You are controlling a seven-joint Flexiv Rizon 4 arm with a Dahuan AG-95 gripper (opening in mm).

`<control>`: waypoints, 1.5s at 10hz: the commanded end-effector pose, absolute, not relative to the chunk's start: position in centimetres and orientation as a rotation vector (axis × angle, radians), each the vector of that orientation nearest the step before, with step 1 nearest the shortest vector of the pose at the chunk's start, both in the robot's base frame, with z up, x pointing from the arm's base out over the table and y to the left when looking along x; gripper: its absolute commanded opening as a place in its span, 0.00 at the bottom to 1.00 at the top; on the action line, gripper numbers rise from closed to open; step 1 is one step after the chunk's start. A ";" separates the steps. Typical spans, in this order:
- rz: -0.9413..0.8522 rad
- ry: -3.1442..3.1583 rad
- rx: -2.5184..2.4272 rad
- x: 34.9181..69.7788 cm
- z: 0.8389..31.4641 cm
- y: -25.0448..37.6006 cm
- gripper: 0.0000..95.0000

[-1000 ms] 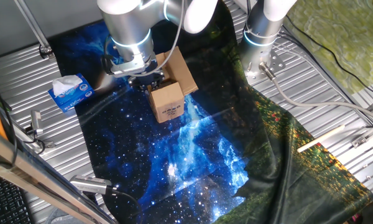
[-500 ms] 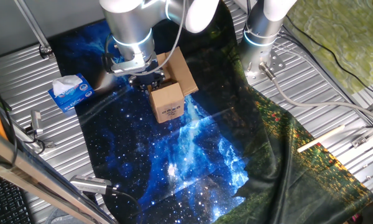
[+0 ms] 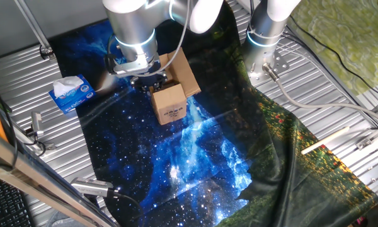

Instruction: Cover the box

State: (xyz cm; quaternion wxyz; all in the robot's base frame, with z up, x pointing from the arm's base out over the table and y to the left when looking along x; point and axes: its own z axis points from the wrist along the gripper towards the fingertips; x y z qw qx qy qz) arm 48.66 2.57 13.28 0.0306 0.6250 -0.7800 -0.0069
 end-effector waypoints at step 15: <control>0.054 -2.255 2.031 56.2 14.4 4.9 0.00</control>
